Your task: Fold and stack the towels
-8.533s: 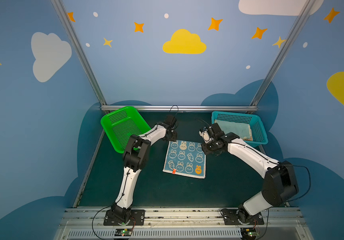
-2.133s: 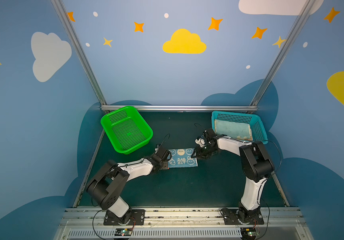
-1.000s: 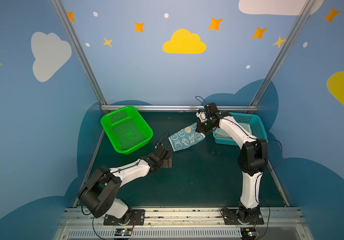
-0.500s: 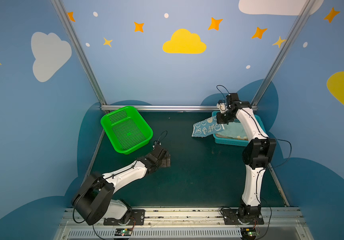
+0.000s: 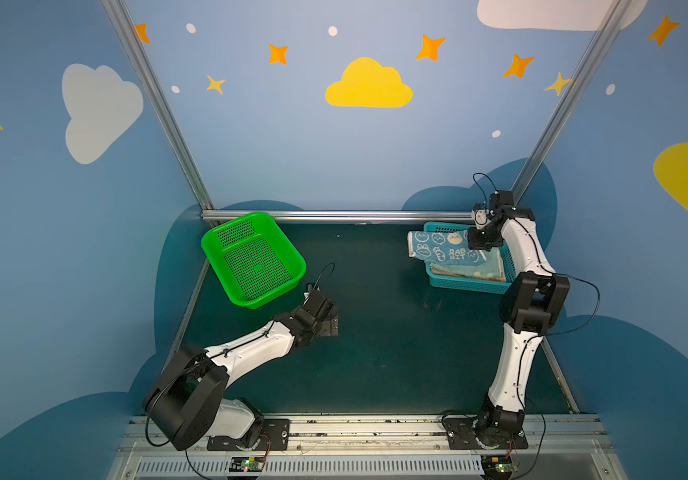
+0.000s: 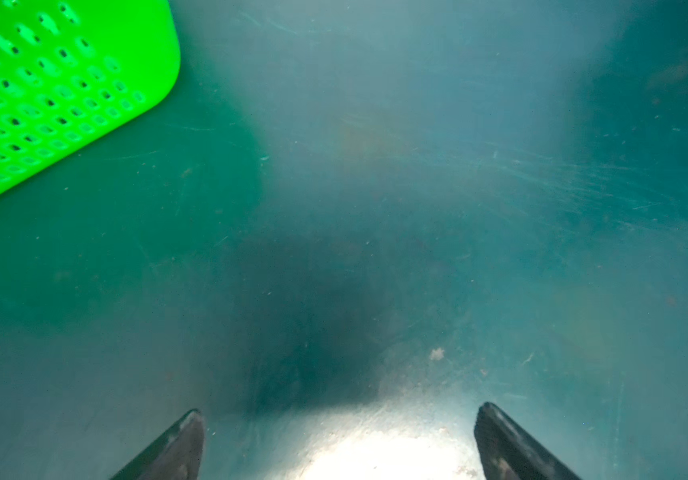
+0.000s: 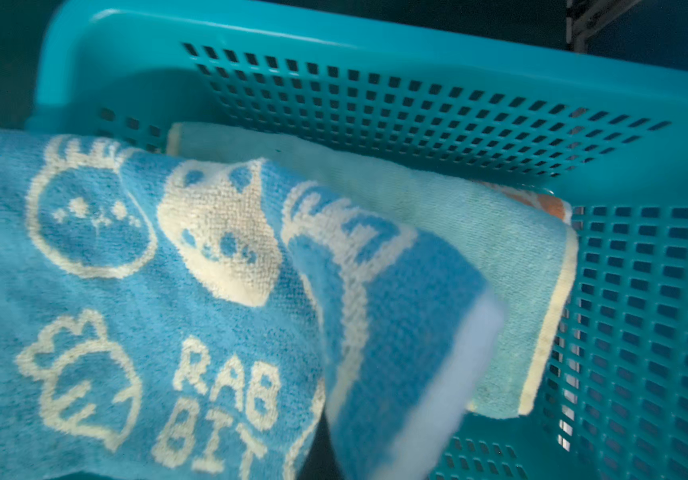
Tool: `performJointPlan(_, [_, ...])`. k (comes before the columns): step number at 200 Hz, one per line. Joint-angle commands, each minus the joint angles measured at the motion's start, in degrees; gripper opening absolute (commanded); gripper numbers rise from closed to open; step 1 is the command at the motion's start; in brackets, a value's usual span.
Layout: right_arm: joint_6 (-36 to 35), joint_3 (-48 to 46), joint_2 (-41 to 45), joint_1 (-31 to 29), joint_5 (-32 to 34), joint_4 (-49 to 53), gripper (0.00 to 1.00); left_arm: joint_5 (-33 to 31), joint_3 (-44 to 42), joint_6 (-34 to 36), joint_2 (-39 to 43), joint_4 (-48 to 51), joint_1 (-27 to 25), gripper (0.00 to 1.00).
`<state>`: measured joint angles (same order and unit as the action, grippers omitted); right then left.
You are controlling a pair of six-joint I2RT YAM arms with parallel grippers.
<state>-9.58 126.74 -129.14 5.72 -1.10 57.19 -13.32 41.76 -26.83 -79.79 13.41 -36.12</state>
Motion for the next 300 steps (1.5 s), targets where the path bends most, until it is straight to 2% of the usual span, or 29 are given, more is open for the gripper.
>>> performJointPlan(1, [-1.43,1.33,-2.52,1.77,2.61,-1.79,0.00,-1.68,1.57,-0.15,1.30,2.64,0.09,1.00])
performJointPlan(53, [-1.58,3.55,-6.36,5.05,3.17,-2.76,0.00,-2.15,2.81,0.13,1.34,4.58,0.11,1.00])
performJointPlan(108, [-1.25,3.82,-6.95,5.69,4.47,-3.99,0.01,-1.81,3.66,1.07,0.80,4.11,0.08,1.00])
performJointPlan(115, [-0.92,3.86,-6.78,5.79,5.12,-4.19,0.07,-1.80,3.62,1.16,0.73,4.04,0.09,1.00])
performJointPlan(130, [-0.86,3.85,-6.56,6.22,3.02,-4.37,0.36,-1.73,3.45,1.25,0.65,3.70,0.13,1.00])
performJointPlan(148, [-0.59,3.74,-6.56,6.24,1.48,-4.03,0.56,-1.78,3.25,1.45,0.45,3.29,0.06,1.00])
performJointPlan(151, [-0.53,3.64,-6.52,6.19,1.29,-3.94,0.66,-1.81,3.32,1.51,0.34,3.22,0.08,1.00])
performJointPlan(154, [-0.44,3.53,-6.44,6.20,1.08,-3.93,0.80,-1.90,3.33,1.59,0.32,3.20,0.08,1.00])
performJointPlan(158, [-0.35,3.31,-6.27,6.17,0.73,-3.93,0.84,-1.95,3.35,1.68,0.33,3.20,0.08,1.00])
performJointPlan(199, [4.05,-1.06,-1.95,4.85,0.33,-4.87,0.85,-5.87,3.68,3.30,0.97,4.54,0.18,1.00])
performJointPlan(236, [4.74,-17.14,8.49,1.05,1.56,-14.35,0.86,-15.13,3.69,5.97,3.01,7.30,1.69,1.00])
performJointPlan(278, [6.98,-36.03,21.79,-3.85,3.53,-24.00,0.85,-25.63,0.48,8.88,6.47,4.13,7.03,1.00])
performJointPlan(300, [9.66,-46.30,28.87,-5.92,4.12,-28.31,0.85,-26.71,-1.03,11.27,9.29,1.66,10.57,1.00])
